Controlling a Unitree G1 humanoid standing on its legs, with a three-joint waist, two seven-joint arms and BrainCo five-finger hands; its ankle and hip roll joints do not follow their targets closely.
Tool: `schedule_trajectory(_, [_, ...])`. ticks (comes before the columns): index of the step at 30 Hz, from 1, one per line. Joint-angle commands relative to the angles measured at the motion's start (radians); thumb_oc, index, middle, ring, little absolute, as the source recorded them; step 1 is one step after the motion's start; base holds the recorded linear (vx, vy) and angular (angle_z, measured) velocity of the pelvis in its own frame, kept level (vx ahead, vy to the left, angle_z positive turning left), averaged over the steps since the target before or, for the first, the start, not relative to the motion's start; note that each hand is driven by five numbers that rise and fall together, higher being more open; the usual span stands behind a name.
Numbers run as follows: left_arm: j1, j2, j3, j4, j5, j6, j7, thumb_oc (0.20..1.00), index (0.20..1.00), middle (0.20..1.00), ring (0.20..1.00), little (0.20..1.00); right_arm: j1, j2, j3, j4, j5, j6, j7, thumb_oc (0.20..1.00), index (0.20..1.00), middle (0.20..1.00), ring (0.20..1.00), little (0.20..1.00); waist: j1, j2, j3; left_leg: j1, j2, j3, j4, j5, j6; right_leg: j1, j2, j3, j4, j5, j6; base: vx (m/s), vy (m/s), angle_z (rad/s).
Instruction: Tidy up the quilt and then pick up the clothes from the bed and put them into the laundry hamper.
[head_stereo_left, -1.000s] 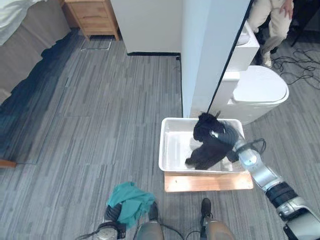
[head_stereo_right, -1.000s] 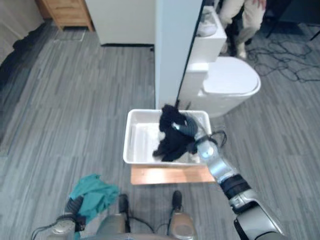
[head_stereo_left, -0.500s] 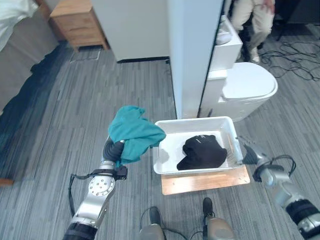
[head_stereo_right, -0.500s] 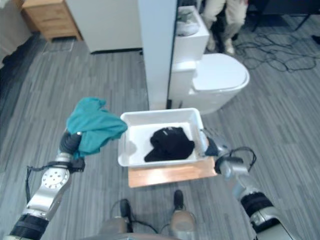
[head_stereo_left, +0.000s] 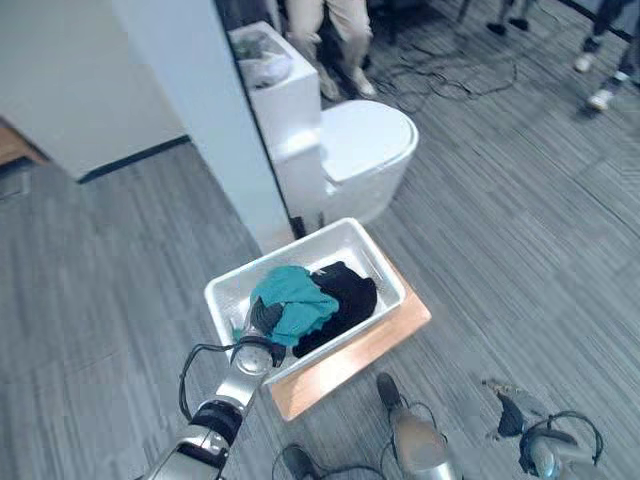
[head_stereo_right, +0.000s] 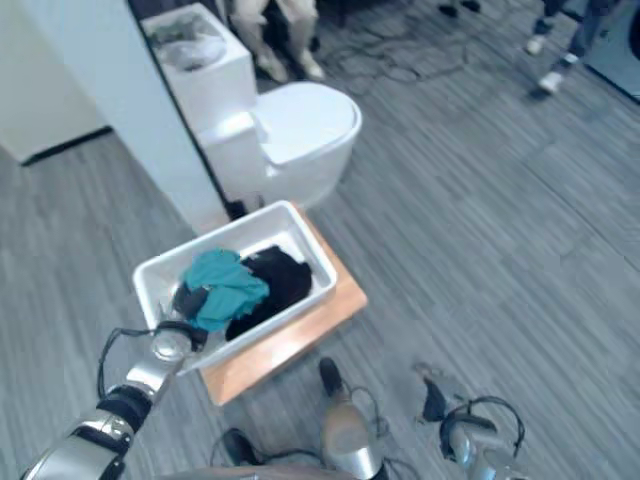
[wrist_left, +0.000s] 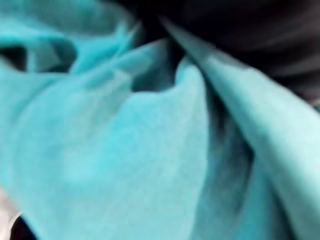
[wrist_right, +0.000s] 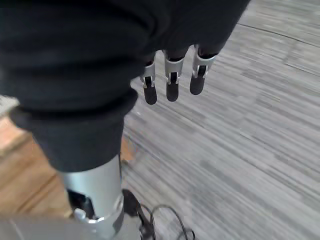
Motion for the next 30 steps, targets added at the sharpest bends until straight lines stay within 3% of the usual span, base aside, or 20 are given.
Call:
schedule_trajectory(1, [-0.087,-0.046,0.098,0.074,-0.343,-0.042,0.022,1.000,1.000,1.000,1.000,1.000,-0.046,-0.014,0.042,0.058,0.039,0.011,0.007,1.000,1.000,1.000,1.000,1.000,0.004,0.016,-0.008,0.016,0.084,-0.038,0.002,-0.022,-0.073,-0.001,-0.030,-0.002,0.013,-0.149,0.097,0.00,-0.006,-0.25])
schedule_trajectory(2, [-0.088,-0.046,0.099,0.076,-0.345,-0.044,0.021,1.000,1.000,1.000,1.000,1.000,-0.048,-0.015,0.043,0.059,0.040,0.011,0.007,1.000,1.000,1.000,1.000,1.000,0.003,0.017,-0.008,0.015,0.084,-0.038,0.002,-0.022,-0.073,-0.002,-0.030,-0.003,0.013,-0.149,0.097,0.04,0.018,-0.14])
schedule_trajectory(3, [-0.088,-0.069,0.113,0.111,-0.483,-0.046,-0.034,1.000,1.000,1.000,1.000,1.000,-0.054,-0.018,0.053,0.077,0.052,0.016,0.025,1.000,1.000,1.000,1.000,1.000,-0.008,0.026,-0.009,0.027,0.087,-0.029,0.002,-0.019,-0.075,0.006,-0.027,0.005,0.013,-0.154,0.093,0.05,0.031,-0.09])
schedule_trajectory(8, [-0.022,-0.065,0.107,-0.007,-0.582,-0.058,-0.101,1.000,1.000,1.000,1.000,1.000,-0.054,-0.020,0.048,0.088,0.071,0.020,0.044,1.000,1.000,1.000,1.000,1.000,0.001,0.041,-0.007,0.067,0.086,-0.038,0.002,-0.020,-0.073,0.057,-0.031,-0.006,0.015,-0.167,0.083,0.03,0.015,-0.03])
schedule_trajectory(10, [0.037,-0.023,0.119,-0.117,-0.540,-0.076,-0.072,1.000,1.000,1.000,1.000,1.000,-0.061,0.015,0.033,0.145,0.092,0.031,0.041,1.000,1.000,1.000,1.000,1.000,0.030,0.046,-0.014,0.094,0.079,-0.059,0.002,-0.022,-0.068,0.105,-0.038,-0.024,0.017,-0.174,0.077,0.01,-0.008,0.15])
schedule_trajectory(16, [0.130,0.072,0.190,-0.185,-0.450,-0.078,-0.027,1.000,1.000,1.000,1.000,1.000,-0.078,0.095,-0.022,0.223,0.191,0.044,0.030,1.000,1.000,1.000,1.000,1.000,0.083,0.037,-0.043,0.115,0.072,-0.095,0.002,-0.020,-0.064,0.154,-0.046,-0.050,0.017,-0.174,0.072,0.01,-0.028,0.30])
schedule_trajectory(19, [0.196,0.129,0.232,-0.116,-0.326,-0.043,-0.029,1.000,1.000,1.000,1.000,1.000,-0.089,0.131,-0.075,0.251,0.289,0.053,0.034,1.000,1.000,1.000,1.000,1.000,0.113,0.028,-0.059,0.129,0.070,-0.110,0.002,-0.022,-0.062,0.182,-0.053,-0.066,0.018,-0.177,0.073,-0.01,-0.003,0.14])
schedule_trajectory(22, [0.233,0.129,0.224,-0.039,-0.269,-0.013,-0.055,1.000,1.000,1.000,1.000,1.000,-0.096,0.145,-0.082,0.286,0.311,0.057,0.044,1.000,1.000,1.000,1.000,1.000,0.123,0.026,-0.067,0.137,0.068,-0.112,0.002,-0.024,-0.060,0.194,-0.056,-0.072,0.017,-0.179,0.074,0.02,0.009,0.11])
schedule_trajectory(30, [0.393,-0.038,0.254,0.378,-0.194,0.059,-0.125,1.000,1.000,1.000,1.000,1.000,-0.135,0.218,-0.094,0.400,0.372,0.067,0.055,1.000,1.000,1.000,1.000,1.000,0.166,0.017,-0.078,0.149,0.060,-0.133,0.002,-0.031,-0.048,0.220,-0.062,-0.085,0.014,-0.185,0.071,0.00,0.016,0.07])
